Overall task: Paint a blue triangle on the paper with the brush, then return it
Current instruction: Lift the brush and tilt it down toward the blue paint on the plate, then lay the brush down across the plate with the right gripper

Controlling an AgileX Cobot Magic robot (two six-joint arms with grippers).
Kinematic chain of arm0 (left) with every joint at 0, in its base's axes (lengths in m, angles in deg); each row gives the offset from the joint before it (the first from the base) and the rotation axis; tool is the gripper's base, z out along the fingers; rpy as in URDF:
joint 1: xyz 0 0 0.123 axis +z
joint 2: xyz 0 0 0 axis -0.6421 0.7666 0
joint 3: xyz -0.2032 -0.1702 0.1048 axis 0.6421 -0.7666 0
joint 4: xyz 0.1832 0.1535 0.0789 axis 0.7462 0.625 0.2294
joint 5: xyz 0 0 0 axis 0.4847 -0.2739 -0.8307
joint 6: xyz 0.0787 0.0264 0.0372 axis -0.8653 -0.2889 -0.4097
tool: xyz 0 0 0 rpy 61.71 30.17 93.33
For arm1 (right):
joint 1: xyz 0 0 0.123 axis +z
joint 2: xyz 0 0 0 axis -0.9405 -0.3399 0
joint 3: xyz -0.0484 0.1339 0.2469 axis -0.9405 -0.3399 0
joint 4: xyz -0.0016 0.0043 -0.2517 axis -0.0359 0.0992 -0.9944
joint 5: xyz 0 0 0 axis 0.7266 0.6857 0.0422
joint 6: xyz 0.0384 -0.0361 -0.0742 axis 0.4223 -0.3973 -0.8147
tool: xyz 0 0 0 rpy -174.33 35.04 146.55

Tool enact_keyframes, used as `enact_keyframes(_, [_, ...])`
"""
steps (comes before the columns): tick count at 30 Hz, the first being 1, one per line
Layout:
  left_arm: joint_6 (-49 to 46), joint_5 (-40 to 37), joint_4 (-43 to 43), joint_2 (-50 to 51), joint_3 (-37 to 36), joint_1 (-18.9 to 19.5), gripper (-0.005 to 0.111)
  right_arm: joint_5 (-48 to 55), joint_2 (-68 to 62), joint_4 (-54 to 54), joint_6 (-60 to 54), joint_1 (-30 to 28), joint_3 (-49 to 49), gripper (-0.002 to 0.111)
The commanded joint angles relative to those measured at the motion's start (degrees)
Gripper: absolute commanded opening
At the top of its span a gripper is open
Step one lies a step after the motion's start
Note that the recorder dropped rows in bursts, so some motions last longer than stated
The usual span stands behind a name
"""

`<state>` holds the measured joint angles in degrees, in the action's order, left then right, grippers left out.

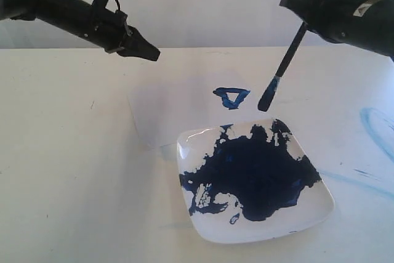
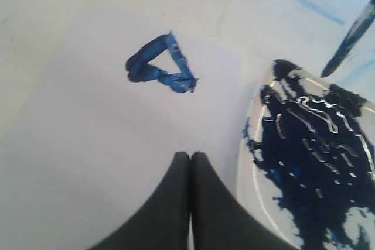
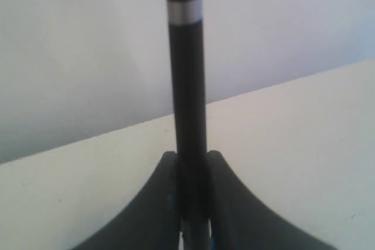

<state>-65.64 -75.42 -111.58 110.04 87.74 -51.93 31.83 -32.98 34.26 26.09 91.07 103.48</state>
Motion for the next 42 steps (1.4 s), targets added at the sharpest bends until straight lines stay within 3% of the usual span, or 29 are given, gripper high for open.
enact_keyframes(1, [0.05, -4.14, -3.79, -5.28, -3.3, 0.76, 0.0, -2.85, 2.89, 0.1, 8.57, -0.44, -4.03, 0.0])
enact_keyframes(10, [-2.2, 1.22, -3.91, -22.27, -23.67, 4.58, 0.0, -5.52, 3.96, 0.1, 15.6, -0.44, -12.11, 0.0])
enact_keyframes(21, [-3.36, 12.78, -3.06, -42.32, -45.33, 4.56, 0.0, -7.76, 8.14, -0.15, 19.76, -0.44, -18.5, 0.0])
enact_keyframes(32, [-3.36, 21.37, -2.62, -52.51, -60.51, 4.56, 0.0, -5.62, 15.28, -1.4, 19.76, -3.93, -20.11, 0.0])
enact_keyframes(35, [-3.8, 23.04, -3.47, -52.76, -63.89, 4.56, 0.0, -4.63, 13.21, -1.94, 25.68, -3.93, -20.11, 0.0])
enact_keyframes(42, [-3.8, 23.73, -3.57, -52.76, -65.12, 4.56, 0.0, -4.63, 5.02, -2.32, 30.4, -3.8, -20.11, 0.0])
